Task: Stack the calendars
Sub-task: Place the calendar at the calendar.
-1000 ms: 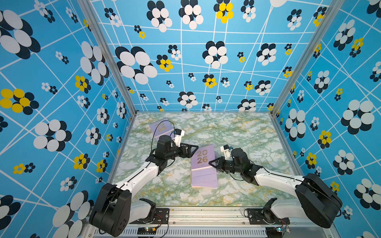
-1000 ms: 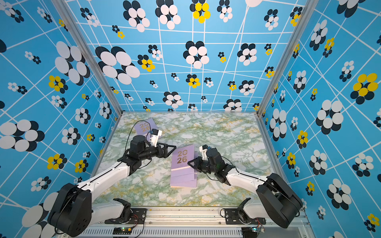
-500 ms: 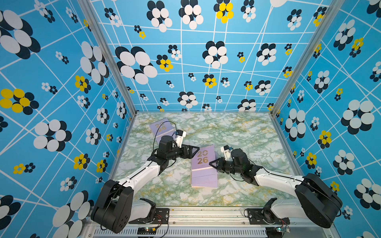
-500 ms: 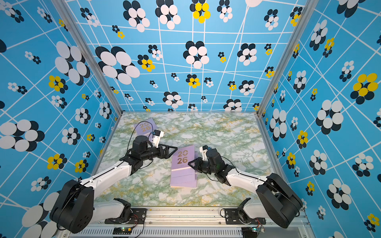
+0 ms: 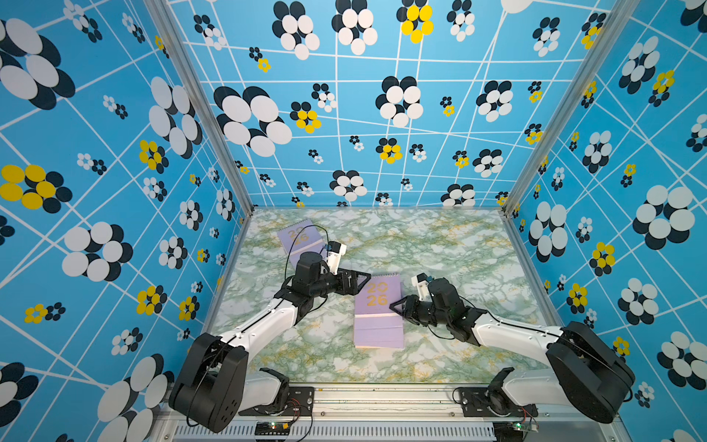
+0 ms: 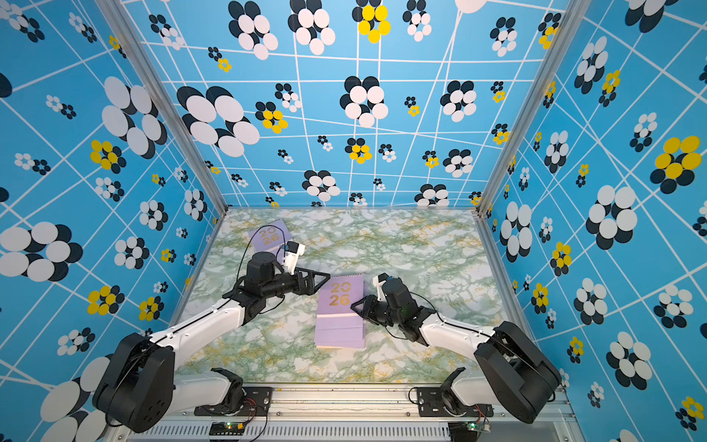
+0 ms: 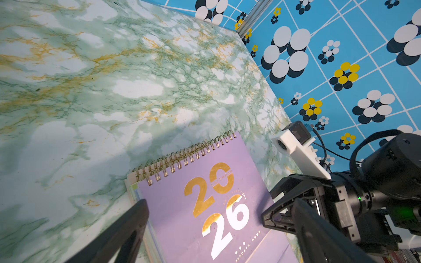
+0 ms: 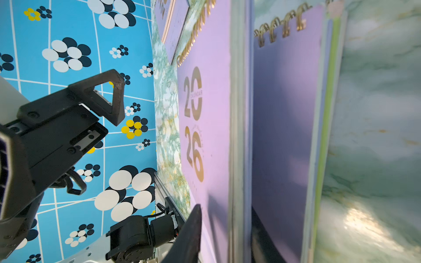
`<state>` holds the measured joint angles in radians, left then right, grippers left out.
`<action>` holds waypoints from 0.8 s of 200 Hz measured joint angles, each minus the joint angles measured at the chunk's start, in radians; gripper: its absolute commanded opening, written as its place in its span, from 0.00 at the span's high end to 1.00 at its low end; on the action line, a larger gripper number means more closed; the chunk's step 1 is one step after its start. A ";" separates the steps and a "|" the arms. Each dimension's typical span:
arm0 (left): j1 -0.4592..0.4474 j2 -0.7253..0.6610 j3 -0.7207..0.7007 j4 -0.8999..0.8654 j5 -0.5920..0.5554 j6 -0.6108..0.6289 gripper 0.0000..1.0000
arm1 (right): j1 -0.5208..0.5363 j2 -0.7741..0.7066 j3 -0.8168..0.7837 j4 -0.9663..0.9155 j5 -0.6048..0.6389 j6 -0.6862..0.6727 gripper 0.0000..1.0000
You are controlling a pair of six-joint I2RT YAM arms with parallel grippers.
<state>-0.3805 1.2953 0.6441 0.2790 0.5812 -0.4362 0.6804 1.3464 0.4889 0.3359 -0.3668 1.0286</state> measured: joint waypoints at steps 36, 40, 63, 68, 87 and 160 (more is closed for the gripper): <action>-0.001 0.000 0.000 0.005 0.000 0.000 0.00 | 0.000 0.000 -0.004 -0.026 0.018 -0.001 0.60; -0.001 0.000 0.000 0.006 0.000 0.000 0.00 | 0.000 -0.001 -0.005 -0.030 0.019 0.000 0.60; -0.001 0.000 0.000 0.006 0.000 0.000 0.00 | 0.000 -0.007 -0.005 -0.056 0.030 -0.005 0.57; -0.001 0.000 0.000 0.006 0.000 0.000 0.00 | 0.000 -0.012 -0.005 -0.062 0.033 -0.007 0.56; -0.001 0.000 0.000 0.006 -0.001 0.001 0.00 | 0.000 -0.031 -0.005 -0.087 0.045 -0.016 0.54; -0.014 -0.006 0.006 -0.092 -0.077 0.030 0.00 | 0.000 -0.110 0.108 -0.340 0.129 -0.106 0.36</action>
<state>-0.3946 1.2888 0.6502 0.1871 0.5041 -0.4061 0.6804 1.2362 0.5972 -0.0040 -0.2379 0.9230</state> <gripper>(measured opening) 0.998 0.612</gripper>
